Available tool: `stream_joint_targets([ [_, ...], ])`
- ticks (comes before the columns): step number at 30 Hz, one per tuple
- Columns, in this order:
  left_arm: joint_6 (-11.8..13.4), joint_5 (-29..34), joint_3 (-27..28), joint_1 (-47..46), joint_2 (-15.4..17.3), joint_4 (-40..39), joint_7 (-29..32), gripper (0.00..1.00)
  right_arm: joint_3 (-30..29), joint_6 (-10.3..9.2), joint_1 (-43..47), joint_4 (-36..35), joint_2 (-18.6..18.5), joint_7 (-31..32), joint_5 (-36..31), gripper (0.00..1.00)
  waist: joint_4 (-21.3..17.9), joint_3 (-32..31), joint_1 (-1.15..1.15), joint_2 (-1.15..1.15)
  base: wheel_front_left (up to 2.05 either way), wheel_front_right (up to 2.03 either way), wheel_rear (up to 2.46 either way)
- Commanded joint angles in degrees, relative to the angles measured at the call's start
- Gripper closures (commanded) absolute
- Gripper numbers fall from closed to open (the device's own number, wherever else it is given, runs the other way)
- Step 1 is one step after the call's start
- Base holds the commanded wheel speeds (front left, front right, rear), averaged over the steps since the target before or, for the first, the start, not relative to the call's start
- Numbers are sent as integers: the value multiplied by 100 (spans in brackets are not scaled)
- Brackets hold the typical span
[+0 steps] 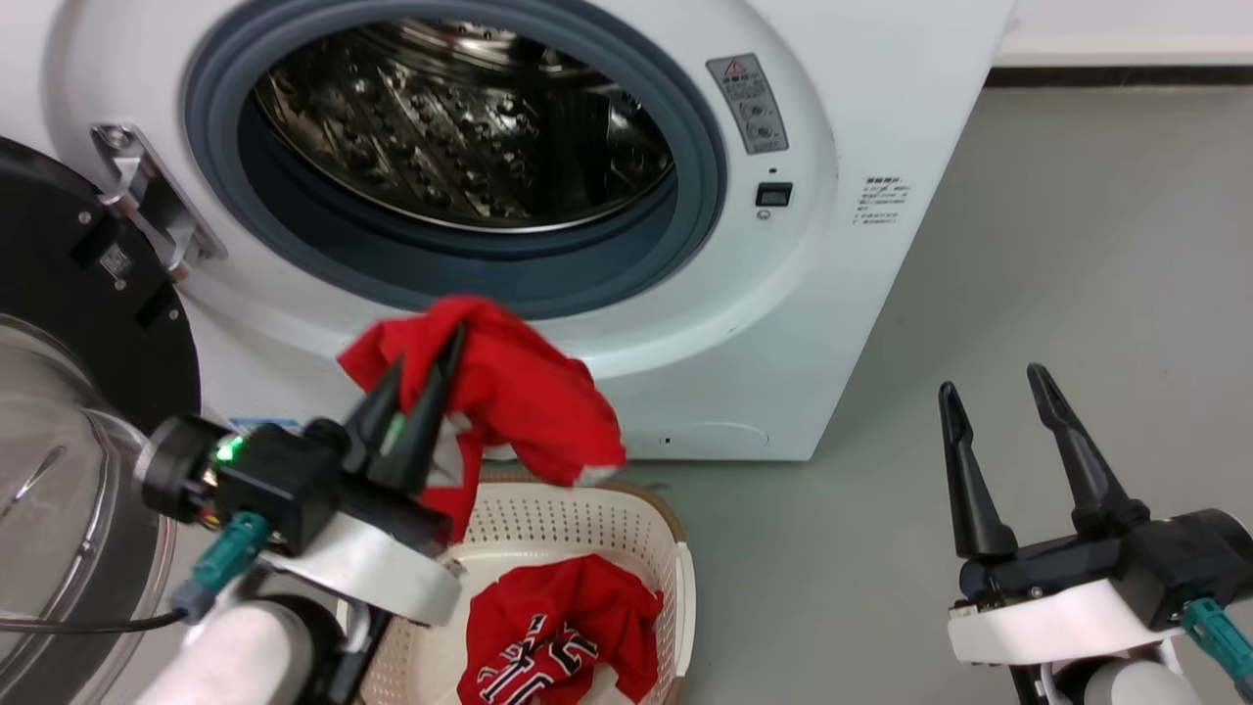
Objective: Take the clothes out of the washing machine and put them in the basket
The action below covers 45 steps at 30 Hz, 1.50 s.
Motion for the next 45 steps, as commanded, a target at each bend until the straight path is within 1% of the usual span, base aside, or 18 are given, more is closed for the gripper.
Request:
stream_joint_targets([
  [1, -27, -69, -35, 86, -102, 69, -72, 100, -11, -4, -107, -23, 8, -11, -33, 0, 16, 118, 0, 0, 0, 0, 0],
  [3, -70, -115, -102, 170, -160, 263, -152, 100, -16, -4, -162, -39, 8, -11, -44, 0, 17, 238, 0, 0, 0, 0, 0],
  [4, -72, -168, -134, 221, -239, 384, -204, 100, -11, -4, -200, -52, 8, -11, -50, 0, 13, 316, 0, 0, 0, 0, 0],
  [7, -185, -284, -252, 312, -404, 864, -354, 100, -4, -4, -326, -77, 8, -11, -71, 0, -15, 537, 0, 0, 0, 0, 0],
  [14, -565, -441, -472, 65, -800, 2483, -668, 100, -6, -4, -687, -202, 8, -11, -122, 0, -169, 1237, 0, 0, 0, 0, 0],
  [15, -629, -396, -518, -12, -816, 2741, -689, 100, -13, -5, -750, -216, 8, -11, -131, 0, -198, 1355, 0, 0, 0, 0, 0],
  [17, -757, -443, -530, -207, -982, 3222, -771, 100, -10, -4, -879, -261, 9, -11, -145, 0, -253, 1604, 0, 0, 0, 0, 0],
  [19, -863, -375, -576, -435, -1036, 3729, -810, 100, -19, -5, -993, -301, 8, -11, -181, 0, -298, 1858, 0, 0, 0, 0, 0],
  [24, -1137, -318, -650, -1109, -1315, 5043, -891, 100, -86, -4, -1301, -409, 8, -10, -183, 0, -402, 2470, 0, 0, 0, 0, 0],
  [30, -1389, -150, -808, -1971, -1555, 6453, -953, 100, -115, -4, -1560, -537, 10, -11, -149, 0, -547, 3114, 0, 0, 0, 0, 0],
  [35, -1501, -4, -982, -2585, -1722, 7426, -924, 100, -156, -5, -1680, -645, 10, -11, -125, 0, -592, 3521, 0, 0, 0, 0, 0],
  [39, -1567, 68, -1110, -2947, -1827, 8041, -794, 100, -177, -5, -1777, -723, 10, -11, -90, 0, -615, 3763, 0, 0, 0, 0, 0],
  [42, -1587, 97, -1202, -3116, -1911, 8430, -620, 100, -193, -5, -1820, -742, 9, -11, -77, 0, -627, 3876, 0, 0, 0, 0, 0],
  [45, -1622, 123, -1296, -3203, -1954, 8652, -427, 100, -183, -4, -1873, -760, 9, -11, -67, 0, -641, 3933, 0, 0, 0, 0, 0],
])
